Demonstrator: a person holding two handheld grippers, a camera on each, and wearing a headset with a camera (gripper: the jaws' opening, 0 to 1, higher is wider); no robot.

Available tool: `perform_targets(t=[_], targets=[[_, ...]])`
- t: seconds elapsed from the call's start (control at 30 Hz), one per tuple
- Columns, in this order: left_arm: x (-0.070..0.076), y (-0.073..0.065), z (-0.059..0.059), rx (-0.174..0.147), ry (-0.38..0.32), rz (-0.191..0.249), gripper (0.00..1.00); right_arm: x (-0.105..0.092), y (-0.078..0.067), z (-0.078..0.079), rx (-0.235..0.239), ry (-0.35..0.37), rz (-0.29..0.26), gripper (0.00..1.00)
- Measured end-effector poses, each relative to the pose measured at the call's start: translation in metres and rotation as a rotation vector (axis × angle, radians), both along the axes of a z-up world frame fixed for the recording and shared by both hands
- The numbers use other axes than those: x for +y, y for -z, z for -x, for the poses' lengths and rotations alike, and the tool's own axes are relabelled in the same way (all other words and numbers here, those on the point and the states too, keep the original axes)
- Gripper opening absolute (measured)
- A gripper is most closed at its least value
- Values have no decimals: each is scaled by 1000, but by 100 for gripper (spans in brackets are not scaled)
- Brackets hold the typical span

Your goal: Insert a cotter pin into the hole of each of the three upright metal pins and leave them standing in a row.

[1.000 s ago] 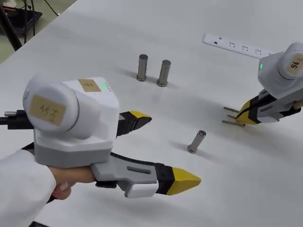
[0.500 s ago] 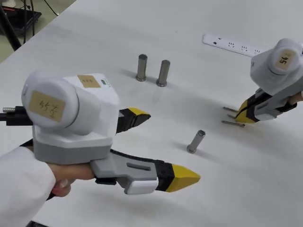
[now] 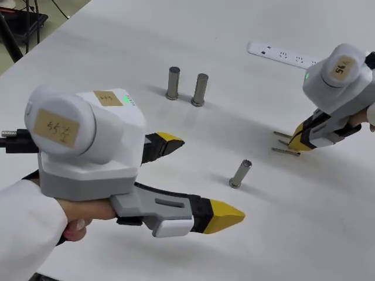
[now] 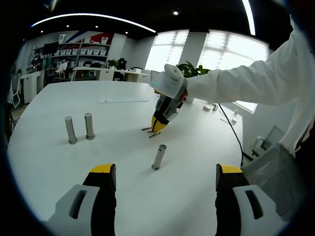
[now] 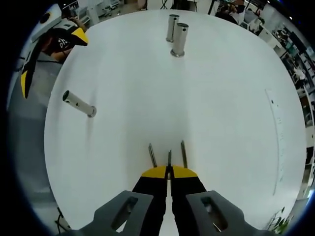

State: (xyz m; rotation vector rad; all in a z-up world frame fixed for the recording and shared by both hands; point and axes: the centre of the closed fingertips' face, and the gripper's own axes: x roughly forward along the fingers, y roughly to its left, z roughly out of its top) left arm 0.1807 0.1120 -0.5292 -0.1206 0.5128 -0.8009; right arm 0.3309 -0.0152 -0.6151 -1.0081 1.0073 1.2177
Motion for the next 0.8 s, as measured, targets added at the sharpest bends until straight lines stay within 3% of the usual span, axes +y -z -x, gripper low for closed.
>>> perform_targets(t=[0.13,0.4,0.7,0.8], targets=[[0,0,1,0,-6,-1,82,1,-1,2,0,26,-13,0],[0,-5,3,-5,-11,5,81,-2,-4,-1,-43,0,0,0],[2,-10,7,-14,-21,6,79,3,-28,-2,-105,1,-54,0],[4,-14,7,-21,-23,12,76,4,-38,4,-110,-10,-70,0]])
